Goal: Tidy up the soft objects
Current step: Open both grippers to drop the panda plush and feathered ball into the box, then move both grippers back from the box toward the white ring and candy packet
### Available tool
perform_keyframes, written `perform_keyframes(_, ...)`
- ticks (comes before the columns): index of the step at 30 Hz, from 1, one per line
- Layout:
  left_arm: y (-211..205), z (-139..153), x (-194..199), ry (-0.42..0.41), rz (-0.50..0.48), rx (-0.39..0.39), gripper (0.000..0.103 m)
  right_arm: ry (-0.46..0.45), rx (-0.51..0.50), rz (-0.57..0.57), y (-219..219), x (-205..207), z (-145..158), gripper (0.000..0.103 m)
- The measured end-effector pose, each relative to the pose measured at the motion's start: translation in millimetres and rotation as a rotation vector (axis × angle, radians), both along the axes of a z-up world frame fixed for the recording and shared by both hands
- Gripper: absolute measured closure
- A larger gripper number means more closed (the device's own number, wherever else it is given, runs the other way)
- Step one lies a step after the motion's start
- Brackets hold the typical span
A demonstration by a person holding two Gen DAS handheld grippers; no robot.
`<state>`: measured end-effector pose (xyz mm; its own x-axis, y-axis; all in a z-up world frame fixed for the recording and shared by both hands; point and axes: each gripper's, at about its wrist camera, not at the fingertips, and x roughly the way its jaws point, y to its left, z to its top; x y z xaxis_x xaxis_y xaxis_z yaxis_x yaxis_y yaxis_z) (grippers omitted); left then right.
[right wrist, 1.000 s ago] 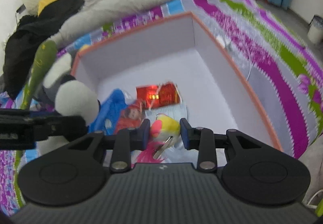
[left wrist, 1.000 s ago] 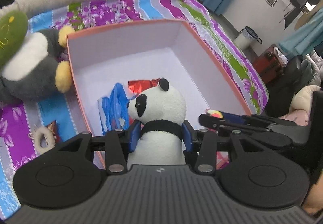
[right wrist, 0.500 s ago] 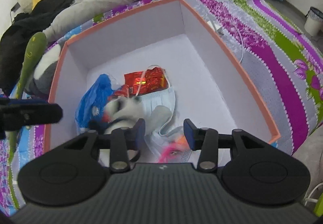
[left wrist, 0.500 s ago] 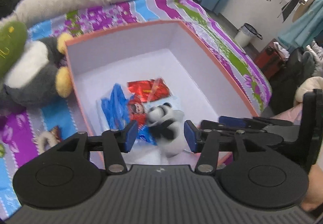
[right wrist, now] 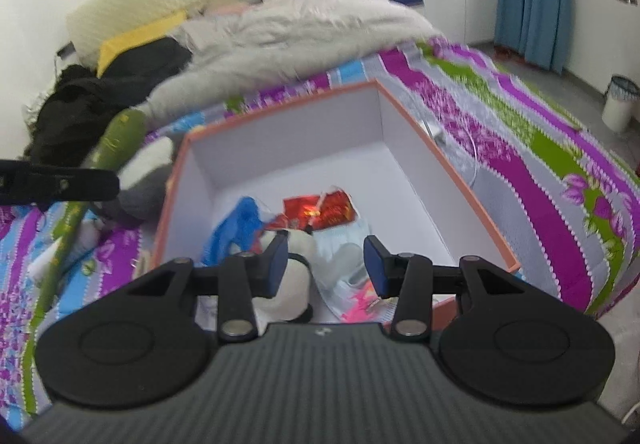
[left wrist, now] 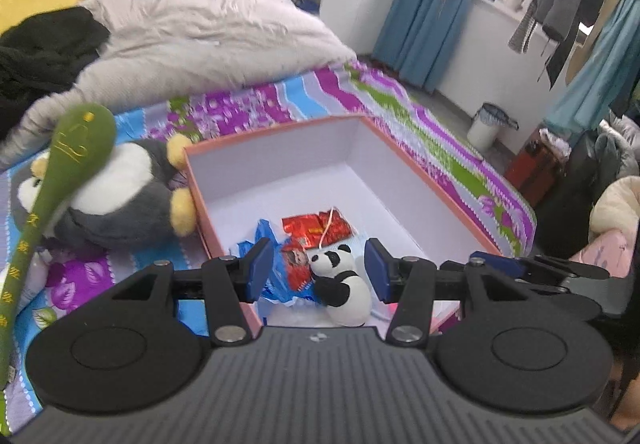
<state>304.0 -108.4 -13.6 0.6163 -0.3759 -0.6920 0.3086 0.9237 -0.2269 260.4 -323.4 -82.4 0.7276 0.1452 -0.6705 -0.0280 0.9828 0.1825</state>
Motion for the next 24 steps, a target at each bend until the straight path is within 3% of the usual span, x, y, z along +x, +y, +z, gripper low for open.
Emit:
perform_keyframes(7, 12, 9, -44, -0.115, 0.016, 0.077, 0.047, -0.114, 0.010, 0.028, 19, -35, 17, 0.058)
perform_keyframes(14, 25, 6, -79, -0.154, 0.020, 0.040, 0.047, -0.182, -0.014, 0.077, 46, -64, 20, 0.058)
perform_keyframes(24, 55, 3, -121, -0.198, 0.081, 0.008, 0.047, -0.203, 0.020, 0.102, 74, -95, 14, 0.058)
